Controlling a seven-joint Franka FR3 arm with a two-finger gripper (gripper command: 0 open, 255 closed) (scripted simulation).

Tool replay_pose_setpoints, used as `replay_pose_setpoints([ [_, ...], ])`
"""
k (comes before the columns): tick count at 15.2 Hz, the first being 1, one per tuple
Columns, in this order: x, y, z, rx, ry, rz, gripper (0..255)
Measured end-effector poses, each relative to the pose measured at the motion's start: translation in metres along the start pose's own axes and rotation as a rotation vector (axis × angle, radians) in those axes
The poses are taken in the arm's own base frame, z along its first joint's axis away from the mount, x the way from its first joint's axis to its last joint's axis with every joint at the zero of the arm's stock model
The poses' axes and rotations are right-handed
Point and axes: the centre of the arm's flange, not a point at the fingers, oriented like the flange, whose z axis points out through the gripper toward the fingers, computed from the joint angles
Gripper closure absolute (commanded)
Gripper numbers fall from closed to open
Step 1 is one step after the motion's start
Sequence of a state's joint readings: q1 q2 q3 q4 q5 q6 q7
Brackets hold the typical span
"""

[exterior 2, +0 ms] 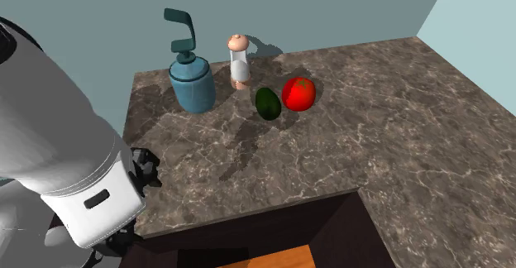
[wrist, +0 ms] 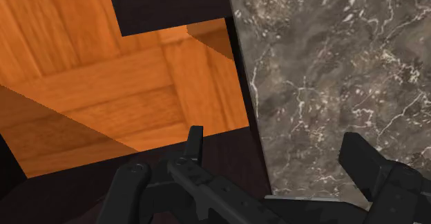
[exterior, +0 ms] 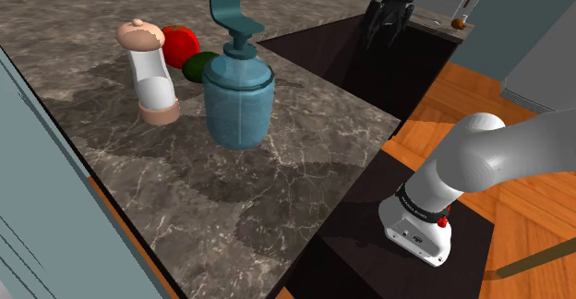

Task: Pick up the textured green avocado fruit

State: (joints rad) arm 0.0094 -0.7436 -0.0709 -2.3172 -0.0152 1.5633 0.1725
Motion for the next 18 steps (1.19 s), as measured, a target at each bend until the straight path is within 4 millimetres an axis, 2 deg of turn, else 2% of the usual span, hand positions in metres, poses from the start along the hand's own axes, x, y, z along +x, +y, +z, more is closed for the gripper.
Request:
replay_pose_setpoints([
  [2, -0.001, -0.006, 0.001, -0.001, 0.002, 0.011, 0],
  [7, -0.002, -0.06, 0.014, -0.008, 0.024, 0.129, 0],
  [9, -0.001, -0.094, 0.013, -0.01, 0.033, 0.18, 0],
  [12, 0.004, -0.133, 0.025, -0.015, 0.047, 0.261, 0],
  [18, 0.026, -0.21, 0.036, -0.022, 0.077, 0.419, 0],
])
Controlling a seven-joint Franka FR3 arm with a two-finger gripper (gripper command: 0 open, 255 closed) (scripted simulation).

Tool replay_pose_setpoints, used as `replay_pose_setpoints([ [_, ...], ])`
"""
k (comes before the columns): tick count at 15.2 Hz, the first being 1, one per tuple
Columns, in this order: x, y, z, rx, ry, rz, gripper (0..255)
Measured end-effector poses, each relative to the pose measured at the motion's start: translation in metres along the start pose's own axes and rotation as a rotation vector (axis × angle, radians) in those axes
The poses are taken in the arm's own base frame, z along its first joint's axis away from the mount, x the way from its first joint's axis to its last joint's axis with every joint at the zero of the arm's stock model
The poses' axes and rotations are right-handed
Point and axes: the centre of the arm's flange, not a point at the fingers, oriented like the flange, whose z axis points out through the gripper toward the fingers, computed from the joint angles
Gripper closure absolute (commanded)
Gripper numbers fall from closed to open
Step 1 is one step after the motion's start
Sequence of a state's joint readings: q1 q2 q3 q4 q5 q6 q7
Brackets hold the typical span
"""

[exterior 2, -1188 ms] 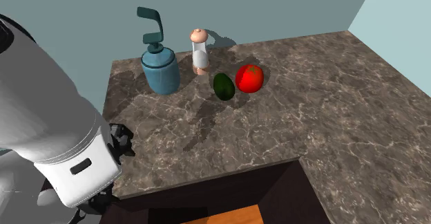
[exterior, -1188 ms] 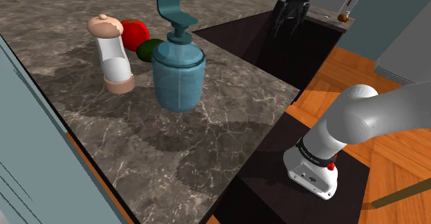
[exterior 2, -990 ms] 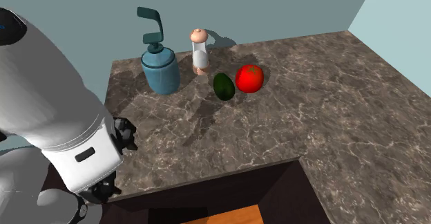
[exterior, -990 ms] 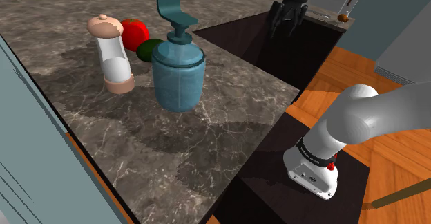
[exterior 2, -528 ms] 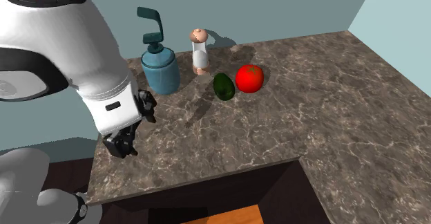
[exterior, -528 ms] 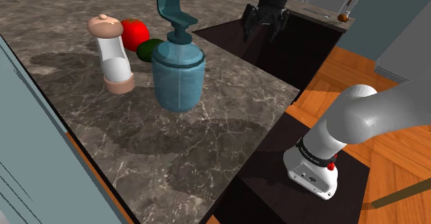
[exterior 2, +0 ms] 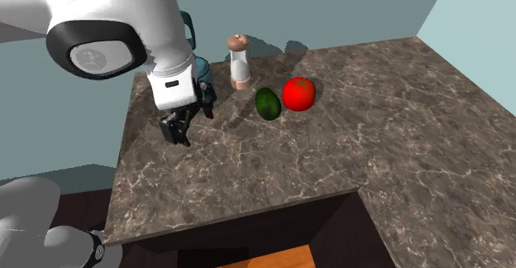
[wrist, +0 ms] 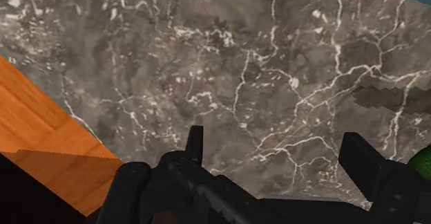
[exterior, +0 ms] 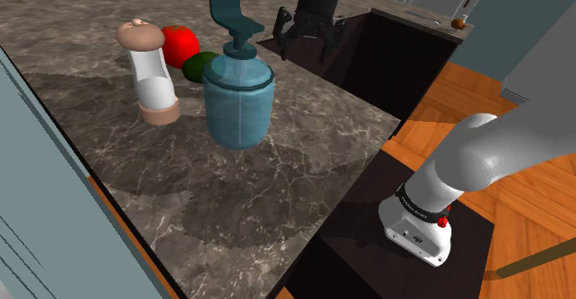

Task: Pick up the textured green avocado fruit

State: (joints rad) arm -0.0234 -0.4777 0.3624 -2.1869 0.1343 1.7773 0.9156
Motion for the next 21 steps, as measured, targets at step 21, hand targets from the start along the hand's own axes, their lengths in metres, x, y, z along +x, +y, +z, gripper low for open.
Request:
replay_pose_setpoints([
  [21, 0.04, -0.246, 0.052, -0.024, 0.09, 0.517, 0],
])
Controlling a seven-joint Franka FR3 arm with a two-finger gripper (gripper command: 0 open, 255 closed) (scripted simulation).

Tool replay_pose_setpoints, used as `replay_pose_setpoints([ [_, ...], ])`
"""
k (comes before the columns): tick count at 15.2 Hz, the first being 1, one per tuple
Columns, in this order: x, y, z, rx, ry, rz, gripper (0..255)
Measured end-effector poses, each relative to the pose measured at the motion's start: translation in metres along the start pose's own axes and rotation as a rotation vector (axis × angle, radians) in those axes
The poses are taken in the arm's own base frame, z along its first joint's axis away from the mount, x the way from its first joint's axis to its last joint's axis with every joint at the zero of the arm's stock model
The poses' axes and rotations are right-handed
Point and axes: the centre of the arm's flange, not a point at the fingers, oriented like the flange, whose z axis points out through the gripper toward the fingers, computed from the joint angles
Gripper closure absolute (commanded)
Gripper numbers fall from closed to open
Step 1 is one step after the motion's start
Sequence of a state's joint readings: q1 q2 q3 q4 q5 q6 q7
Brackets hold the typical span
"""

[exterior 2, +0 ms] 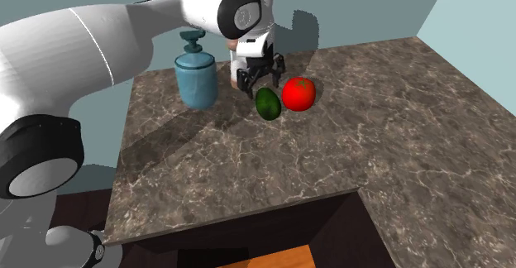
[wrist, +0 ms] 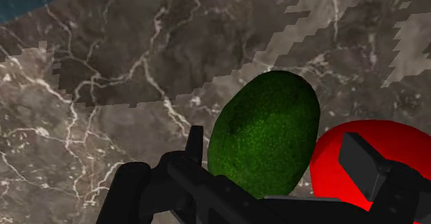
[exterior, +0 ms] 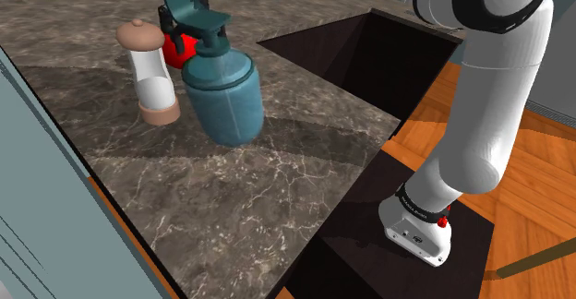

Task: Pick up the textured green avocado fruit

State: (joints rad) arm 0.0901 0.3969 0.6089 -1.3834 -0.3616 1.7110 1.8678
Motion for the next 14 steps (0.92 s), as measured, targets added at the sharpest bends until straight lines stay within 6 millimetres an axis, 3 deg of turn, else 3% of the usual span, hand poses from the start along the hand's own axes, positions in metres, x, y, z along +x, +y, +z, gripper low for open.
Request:
replay_pose_setpoints([
  [6, -0.004, -0.003, 0.03, 0.0, 0.002, 0.006, 0],
  [7, -0.005, -0.003, 0.032, 0.0, 0.002, 0.006, 255],
  [14, -0.007, -0.002, 0.032, 0.003, 0.001, 0.005, 255],
])
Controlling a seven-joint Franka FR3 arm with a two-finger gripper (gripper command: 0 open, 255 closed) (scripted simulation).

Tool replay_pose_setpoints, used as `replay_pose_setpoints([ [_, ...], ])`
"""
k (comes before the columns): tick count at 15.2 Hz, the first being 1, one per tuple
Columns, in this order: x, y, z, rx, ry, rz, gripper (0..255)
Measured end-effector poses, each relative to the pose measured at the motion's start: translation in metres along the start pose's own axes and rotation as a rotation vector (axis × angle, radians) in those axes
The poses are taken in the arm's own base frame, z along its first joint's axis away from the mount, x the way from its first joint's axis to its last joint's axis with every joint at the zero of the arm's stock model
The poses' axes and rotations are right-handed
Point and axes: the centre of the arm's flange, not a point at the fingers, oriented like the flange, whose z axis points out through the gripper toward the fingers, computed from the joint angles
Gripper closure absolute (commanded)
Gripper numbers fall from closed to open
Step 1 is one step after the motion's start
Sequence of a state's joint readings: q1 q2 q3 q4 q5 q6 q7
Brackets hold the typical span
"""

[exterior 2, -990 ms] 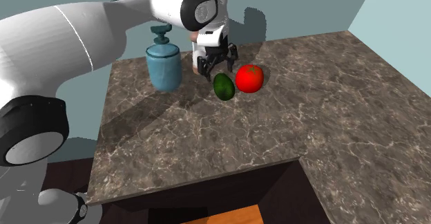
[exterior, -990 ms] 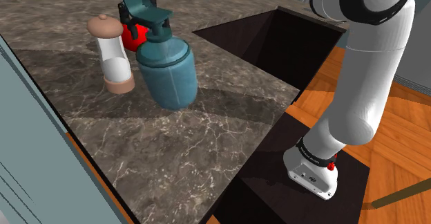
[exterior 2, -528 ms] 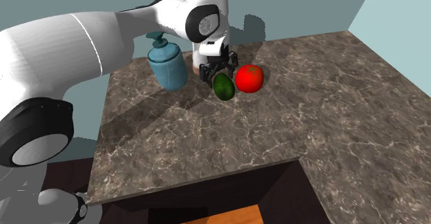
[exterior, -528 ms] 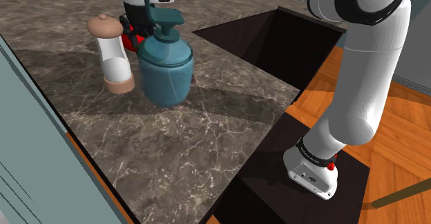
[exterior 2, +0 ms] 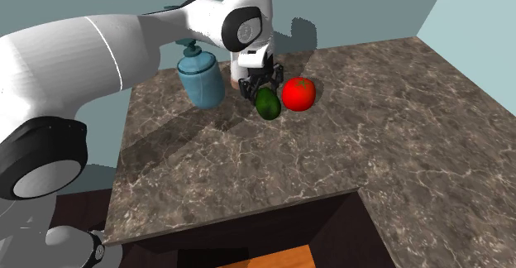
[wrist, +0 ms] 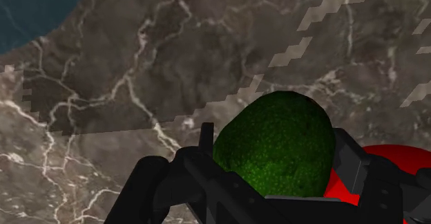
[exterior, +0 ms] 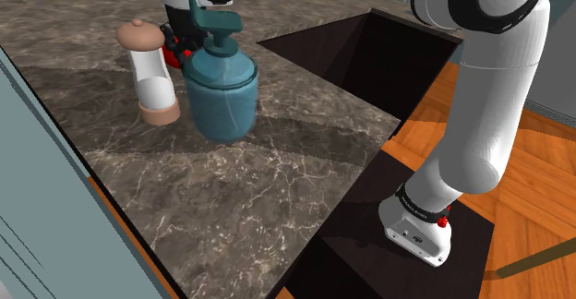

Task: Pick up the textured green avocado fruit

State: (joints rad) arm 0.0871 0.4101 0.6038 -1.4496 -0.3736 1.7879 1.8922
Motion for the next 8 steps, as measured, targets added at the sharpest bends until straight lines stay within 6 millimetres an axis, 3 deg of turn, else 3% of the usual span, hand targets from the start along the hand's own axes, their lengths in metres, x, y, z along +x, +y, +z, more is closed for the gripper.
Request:
replay_pose_setpoints([
  [4, 0.001, 0.0, -0.002, -0.001, 0.0, 0.001, 255],
  [8, 0.004, -0.001, -0.02, -0.002, 0.001, 0.002, 255],
])
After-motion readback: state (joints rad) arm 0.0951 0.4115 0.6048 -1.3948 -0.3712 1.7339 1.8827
